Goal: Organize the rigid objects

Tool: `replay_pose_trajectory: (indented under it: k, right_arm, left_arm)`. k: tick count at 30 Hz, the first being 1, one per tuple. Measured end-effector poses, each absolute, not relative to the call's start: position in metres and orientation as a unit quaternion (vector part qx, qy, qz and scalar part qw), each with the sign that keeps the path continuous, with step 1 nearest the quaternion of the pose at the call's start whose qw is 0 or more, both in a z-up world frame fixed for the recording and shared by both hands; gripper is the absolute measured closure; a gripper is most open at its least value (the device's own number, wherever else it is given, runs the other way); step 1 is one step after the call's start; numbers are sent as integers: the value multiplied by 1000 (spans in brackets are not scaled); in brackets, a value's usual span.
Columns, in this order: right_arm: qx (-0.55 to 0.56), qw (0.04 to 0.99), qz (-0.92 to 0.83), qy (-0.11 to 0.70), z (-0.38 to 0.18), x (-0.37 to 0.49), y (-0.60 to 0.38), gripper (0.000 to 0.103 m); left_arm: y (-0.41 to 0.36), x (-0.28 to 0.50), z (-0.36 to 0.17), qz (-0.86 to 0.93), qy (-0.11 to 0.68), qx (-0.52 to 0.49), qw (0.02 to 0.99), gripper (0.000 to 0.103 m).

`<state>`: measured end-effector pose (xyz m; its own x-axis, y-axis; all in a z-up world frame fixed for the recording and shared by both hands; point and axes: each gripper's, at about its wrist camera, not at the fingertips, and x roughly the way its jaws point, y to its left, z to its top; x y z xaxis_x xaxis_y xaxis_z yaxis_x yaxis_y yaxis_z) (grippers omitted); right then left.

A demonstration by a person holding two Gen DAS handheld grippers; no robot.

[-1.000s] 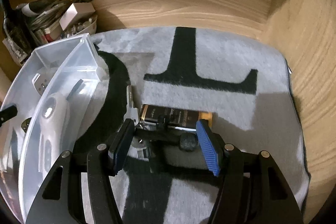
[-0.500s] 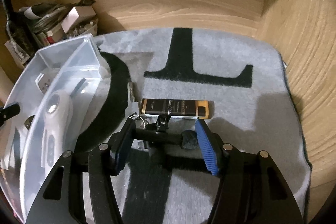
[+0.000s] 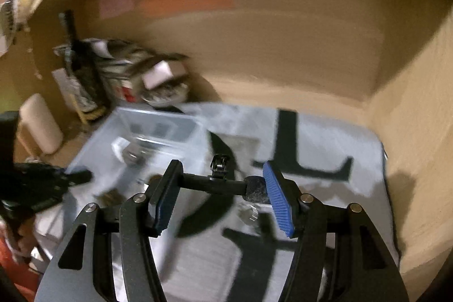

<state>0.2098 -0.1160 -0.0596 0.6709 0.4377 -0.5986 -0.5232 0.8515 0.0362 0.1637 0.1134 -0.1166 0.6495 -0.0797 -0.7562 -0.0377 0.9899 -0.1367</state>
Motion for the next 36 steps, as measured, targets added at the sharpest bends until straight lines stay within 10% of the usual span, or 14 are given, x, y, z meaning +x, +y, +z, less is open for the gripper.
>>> replay_pose_trajectory:
  k: [36]
  right_arm:
    - [-156, 858, 357, 336, -85, 195, -33, 33]
  left_arm:
    - [113, 163, -117, -19, 416, -72, 906, 89]
